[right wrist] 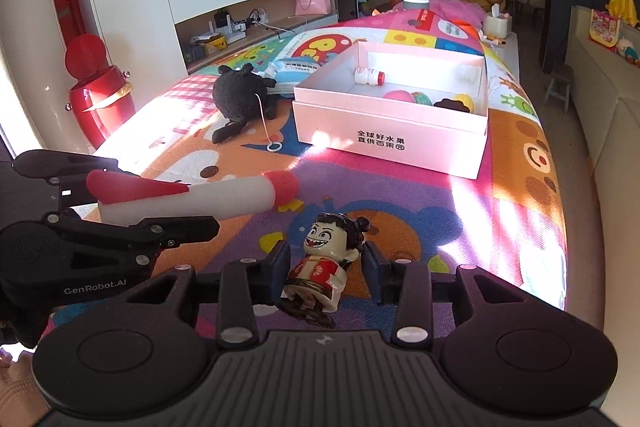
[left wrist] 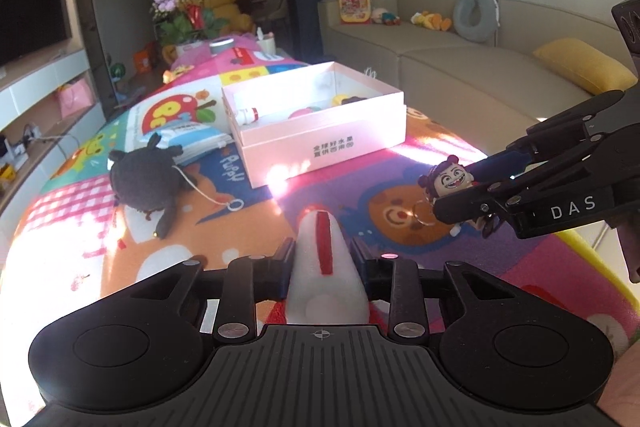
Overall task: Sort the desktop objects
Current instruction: 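Carry the rocket and doll over the pink box and open both tools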
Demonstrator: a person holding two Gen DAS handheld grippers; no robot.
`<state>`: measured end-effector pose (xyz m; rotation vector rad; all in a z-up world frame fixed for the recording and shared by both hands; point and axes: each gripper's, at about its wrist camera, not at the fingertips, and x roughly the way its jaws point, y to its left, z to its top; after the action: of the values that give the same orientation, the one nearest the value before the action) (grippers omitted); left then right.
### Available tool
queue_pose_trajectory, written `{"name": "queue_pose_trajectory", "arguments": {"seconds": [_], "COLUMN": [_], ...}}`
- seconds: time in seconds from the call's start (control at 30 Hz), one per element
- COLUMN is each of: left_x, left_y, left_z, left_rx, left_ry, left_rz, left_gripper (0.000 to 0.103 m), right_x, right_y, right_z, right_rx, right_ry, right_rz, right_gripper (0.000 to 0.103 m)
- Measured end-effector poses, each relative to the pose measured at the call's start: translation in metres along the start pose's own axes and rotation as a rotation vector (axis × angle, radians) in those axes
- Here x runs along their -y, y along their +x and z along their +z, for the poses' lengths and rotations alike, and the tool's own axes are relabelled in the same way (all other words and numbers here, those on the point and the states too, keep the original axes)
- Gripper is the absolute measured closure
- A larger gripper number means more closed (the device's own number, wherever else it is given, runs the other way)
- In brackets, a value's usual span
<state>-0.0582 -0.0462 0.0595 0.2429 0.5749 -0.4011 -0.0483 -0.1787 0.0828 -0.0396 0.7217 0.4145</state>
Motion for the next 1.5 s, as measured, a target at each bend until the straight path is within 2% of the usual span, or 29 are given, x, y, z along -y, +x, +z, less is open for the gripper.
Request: {"name": "queue_pose_trajectory", "arguments": {"seconds": [0.3,0.6,0.8,0.9,0.97,1.0,1.03,1.1,1.17,1.2,1.23,1.4,1.5], "left_x": [-0.003,-0.011,-0.016,-0.013,-0.014,-0.017,-0.022,-0.032,-0.041,-0.043,-0.044,-0.054,-0.065], "left_y": [-0.019,-0.025,-0.003,0.021,0.045,0.06,0.075,0.094,0.096,0.094,0.091,0.081,0.081], "left_z": [0.03,0.059,0.09,0.117,0.136,0.145,0.15,0.151,0.136,0.124,0.112,0.052,0.031], "left_rx": [0.118,0.217,0.285,0.36,0.405,0.409,0.396,0.343,0.299,0.285,0.271,0.136,0.087], "left_ry": [0.01,0.025,0.054,0.099,0.106,0.1,0.079,0.012,-0.031,-0.037,-0.037,-0.052,-0.077], "left_rz": [0.028,0.048,0.066,0.095,0.112,0.107,0.097,0.07,0.032,0.029,0.037,0.043,0.093], "left_gripper": [0.071,0.071,0.071,0.071,0.067,0.051,0.032,0.026,0.019,0.009,0.006,0.005,0.003], "right_x": [0.001,0.009,0.023,0.038,0.047,0.053,0.058,0.067,0.077,0.081,0.085,0.093,0.088], "right_y": [-0.038,-0.045,-0.055,-0.057,-0.056,-0.054,-0.051,-0.043,-0.034,-0.03,-0.027,0.005,0.032], "right_z": [0.011,0.023,0.053,0.082,0.101,0.111,0.12,0.136,0.147,0.15,0.153,0.168,0.179], "right_rx": [0.089,0.105,0.182,0.239,0.275,0.287,0.296,0.303,0.3,0.298,0.295,0.265,0.253], "right_ry": [0.018,0.025,0.011,0.014,0.015,0.017,0.022,0.037,0.058,0.065,0.069,0.075,0.059], "right_rz": [-0.002,-0.015,-0.039,-0.08,-0.117,-0.131,-0.142,-0.163,-0.192,-0.201,-0.206,-0.193,-0.179], "right_gripper": [0.065,0.065,0.065,0.065,0.065,0.065,0.065,0.065,0.065,0.065,0.065,0.065,0.065]}}
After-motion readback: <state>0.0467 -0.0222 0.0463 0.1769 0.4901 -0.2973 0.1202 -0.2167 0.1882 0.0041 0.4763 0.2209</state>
